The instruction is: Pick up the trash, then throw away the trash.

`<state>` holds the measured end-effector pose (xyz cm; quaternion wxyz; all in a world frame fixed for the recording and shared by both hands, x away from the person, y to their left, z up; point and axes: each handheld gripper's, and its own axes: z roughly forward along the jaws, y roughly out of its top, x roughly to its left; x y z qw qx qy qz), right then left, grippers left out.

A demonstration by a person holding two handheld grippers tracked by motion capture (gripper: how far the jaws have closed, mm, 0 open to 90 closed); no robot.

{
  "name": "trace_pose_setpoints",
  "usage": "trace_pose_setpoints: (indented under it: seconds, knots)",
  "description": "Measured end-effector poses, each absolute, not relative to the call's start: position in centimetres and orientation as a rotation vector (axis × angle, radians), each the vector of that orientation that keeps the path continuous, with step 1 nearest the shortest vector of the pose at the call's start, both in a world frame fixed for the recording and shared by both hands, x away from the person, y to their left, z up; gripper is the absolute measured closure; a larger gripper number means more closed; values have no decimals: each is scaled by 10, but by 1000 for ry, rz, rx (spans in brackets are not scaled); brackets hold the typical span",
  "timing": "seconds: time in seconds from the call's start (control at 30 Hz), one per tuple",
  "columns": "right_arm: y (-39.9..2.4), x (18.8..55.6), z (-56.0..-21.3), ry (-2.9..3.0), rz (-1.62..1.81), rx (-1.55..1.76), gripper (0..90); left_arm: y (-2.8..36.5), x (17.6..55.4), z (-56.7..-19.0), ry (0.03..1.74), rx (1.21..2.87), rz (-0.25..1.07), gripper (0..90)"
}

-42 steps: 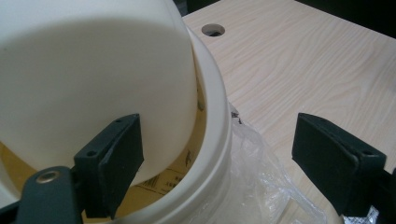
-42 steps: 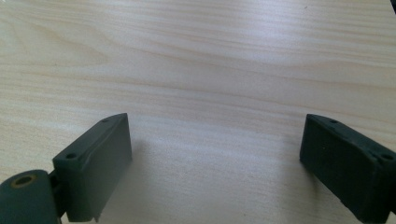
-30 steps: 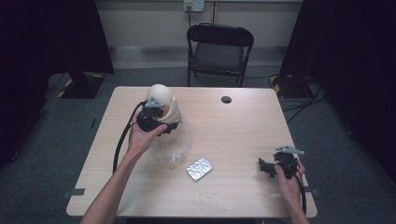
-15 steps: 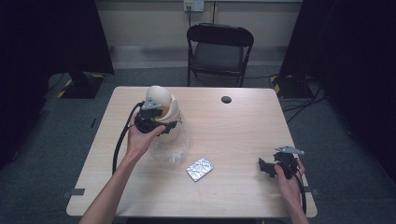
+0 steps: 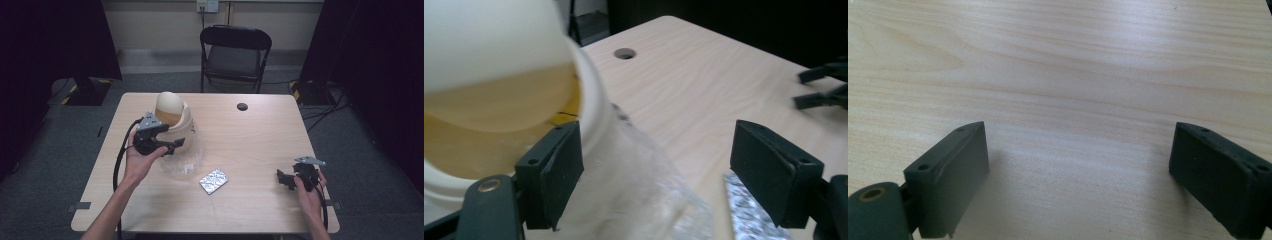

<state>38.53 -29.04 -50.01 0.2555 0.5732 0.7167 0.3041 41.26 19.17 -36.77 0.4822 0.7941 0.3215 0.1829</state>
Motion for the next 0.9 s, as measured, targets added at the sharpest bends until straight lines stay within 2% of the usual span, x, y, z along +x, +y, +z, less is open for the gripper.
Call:
trace_pose_setpoints:
  seconds: [0.4,0.9]
  knots:
    - [-290,385,-500,1946,825,1556,81,151,377,-408,737,1976,335,196]
    - [-290,385,-500,1946,826,1556,81,104,365,-453,686,2099,229,185]
